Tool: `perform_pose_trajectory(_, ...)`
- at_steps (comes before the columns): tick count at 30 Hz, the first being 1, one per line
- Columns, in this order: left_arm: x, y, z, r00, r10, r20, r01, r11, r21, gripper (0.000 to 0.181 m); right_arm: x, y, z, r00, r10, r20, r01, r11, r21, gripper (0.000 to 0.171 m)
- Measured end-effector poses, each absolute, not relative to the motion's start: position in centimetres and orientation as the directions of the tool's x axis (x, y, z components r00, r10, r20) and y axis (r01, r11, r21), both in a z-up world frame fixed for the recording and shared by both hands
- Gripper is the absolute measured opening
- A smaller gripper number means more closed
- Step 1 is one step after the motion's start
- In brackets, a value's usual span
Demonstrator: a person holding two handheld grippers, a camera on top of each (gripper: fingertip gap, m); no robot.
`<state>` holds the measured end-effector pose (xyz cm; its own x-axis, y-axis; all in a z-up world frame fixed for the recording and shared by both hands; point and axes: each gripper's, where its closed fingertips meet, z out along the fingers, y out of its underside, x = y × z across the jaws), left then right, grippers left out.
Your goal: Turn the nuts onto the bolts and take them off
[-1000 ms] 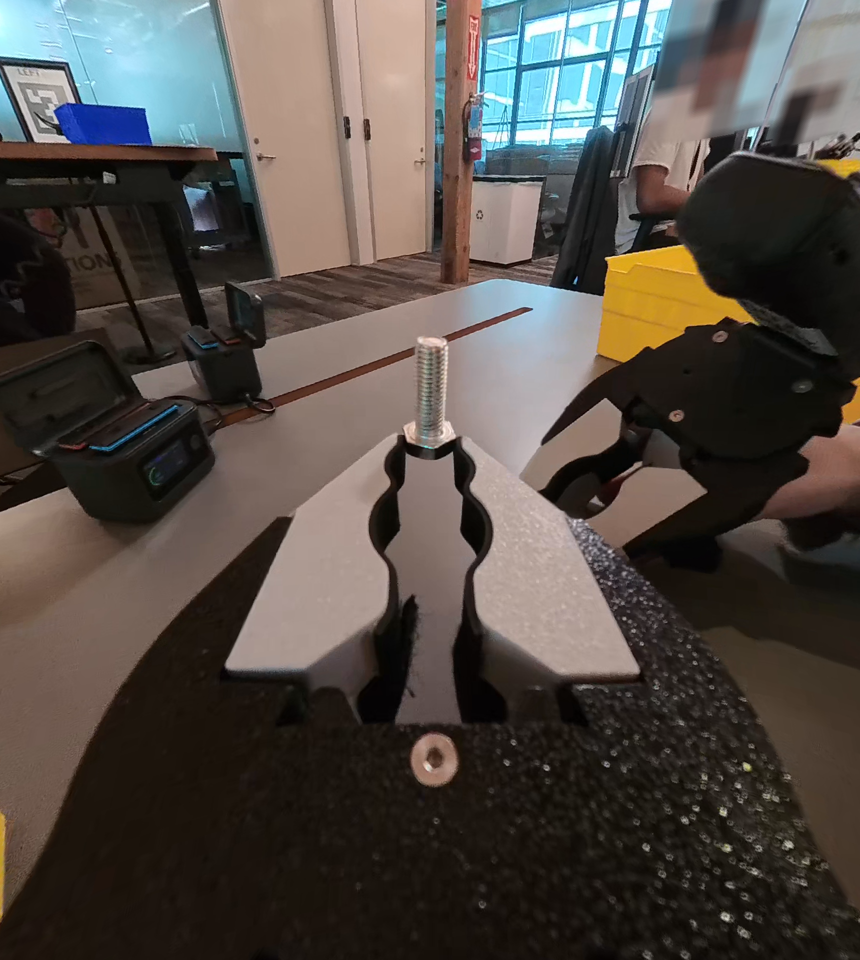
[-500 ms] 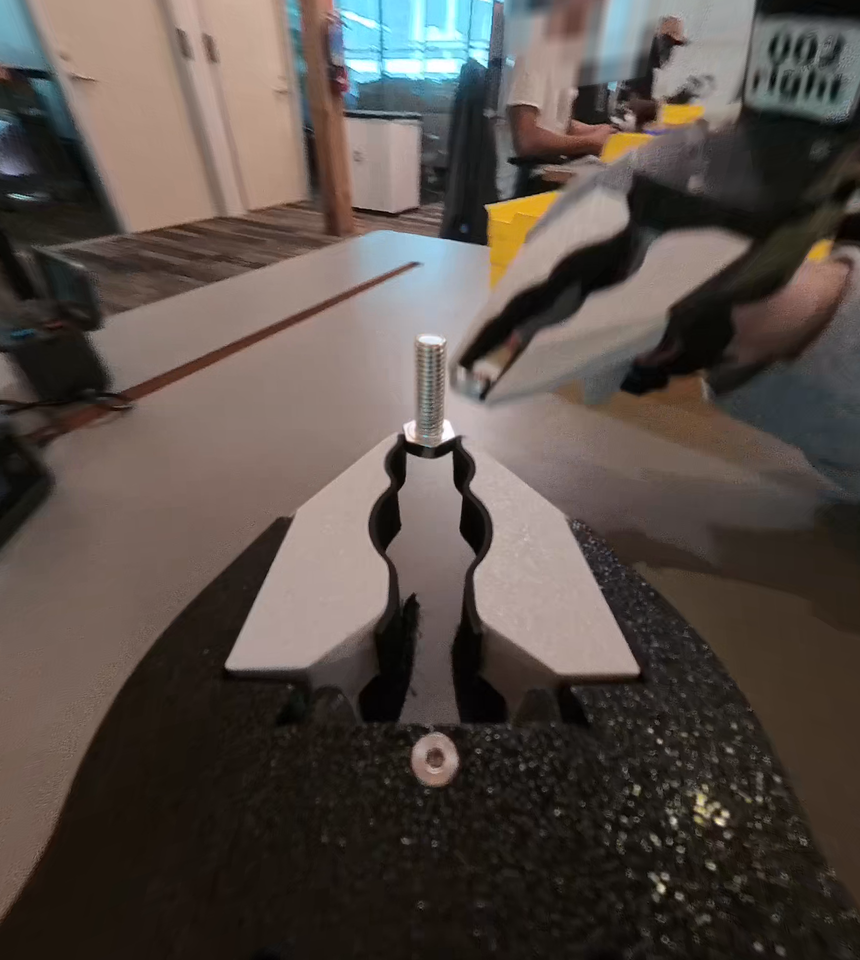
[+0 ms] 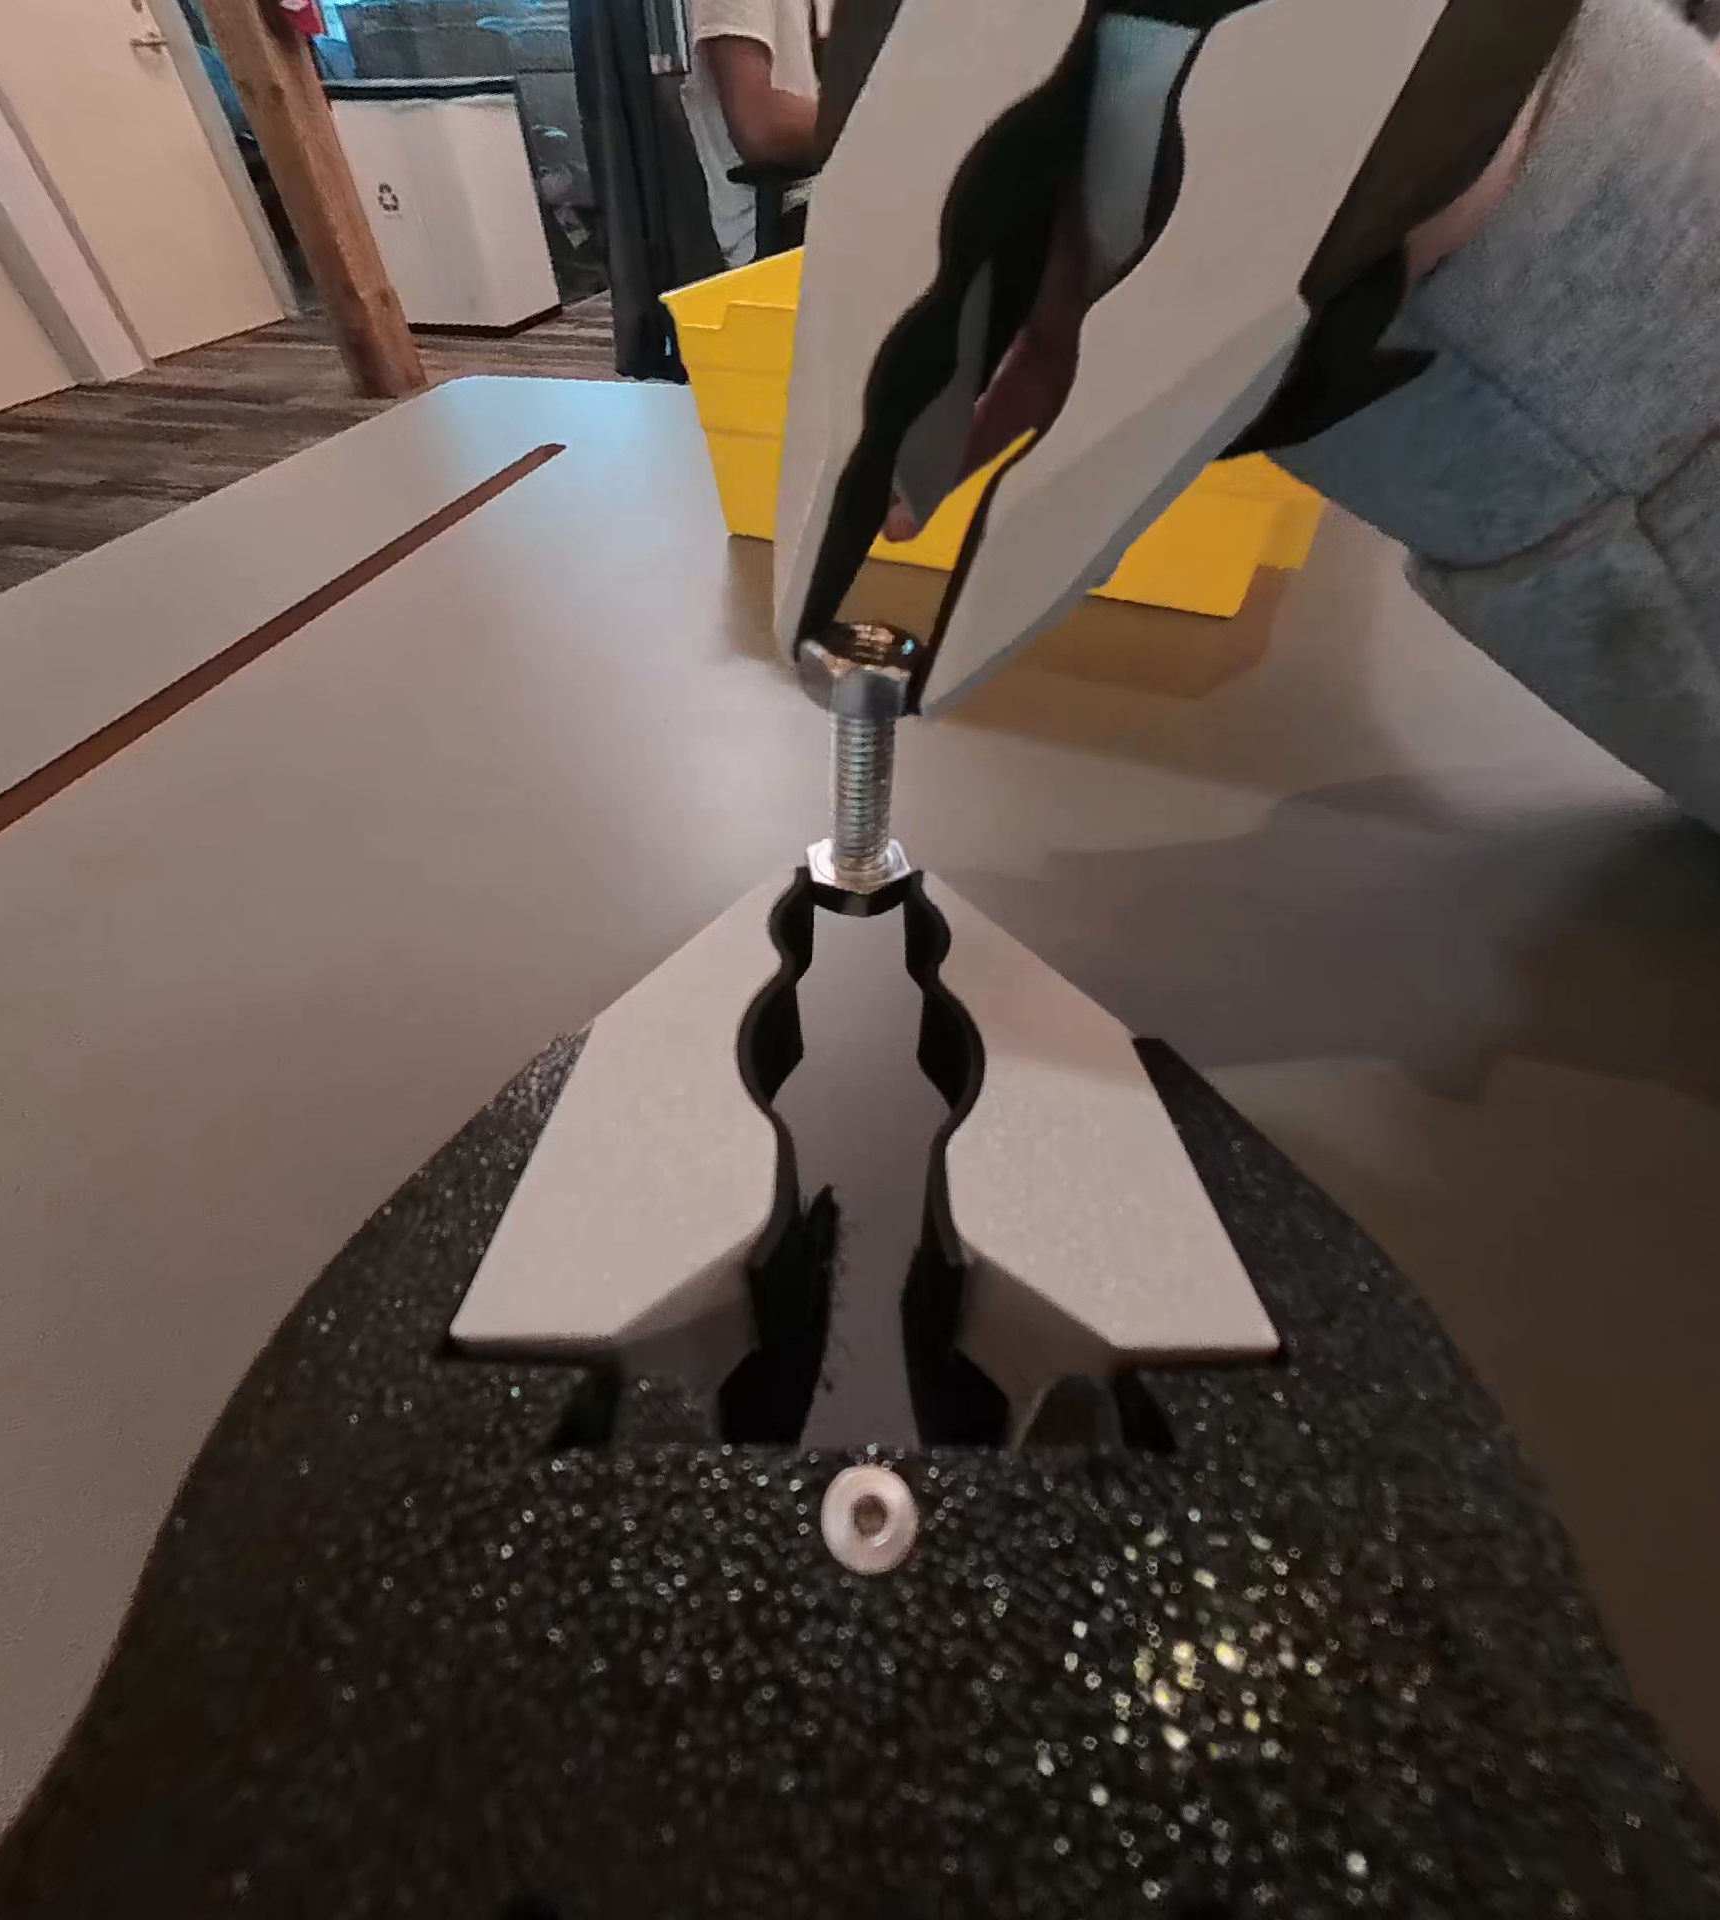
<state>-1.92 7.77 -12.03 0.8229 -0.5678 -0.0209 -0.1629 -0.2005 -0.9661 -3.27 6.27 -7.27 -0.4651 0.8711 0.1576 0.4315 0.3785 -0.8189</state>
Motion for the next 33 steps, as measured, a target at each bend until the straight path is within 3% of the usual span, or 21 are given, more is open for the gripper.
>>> perform_pose_trajectory(9,-0.7,7.2,-12.5,0.780,-0.626,0.013,-0.170,-0.231,-0.958,0.015,-2.4,5.6,-7.7,-0.490,0.871,0.033,0.477,0.299,-0.826,0.016)
perform_pose_trajectory(16,-2.1,8.1,-13.0,0.855,-0.514,0.077,-0.100,-0.309,-0.946,0.015,-4.2,7.0,-8.0,-0.087,0.994,0.065,0.484,0.099,-0.870,0.016)
perform_pose_trajectory(21,-2.2,8.4,-14.0,0.878,-0.479,0.012,-0.175,-0.342,-0.923,0.015,-3.9,7.6,-8.9,0.182,0.979,0.091,0.453,-0.001,-0.892,0.016)
perform_pose_trajectory(33,-2.0,8.4,-14.1,0.872,-0.489,0.024,-0.166,-0.342,-0.925,0.015,-3.7,7.7,-8.9,0.192,0.980,0.049,0.423,-0.037,-0.905,0.016)
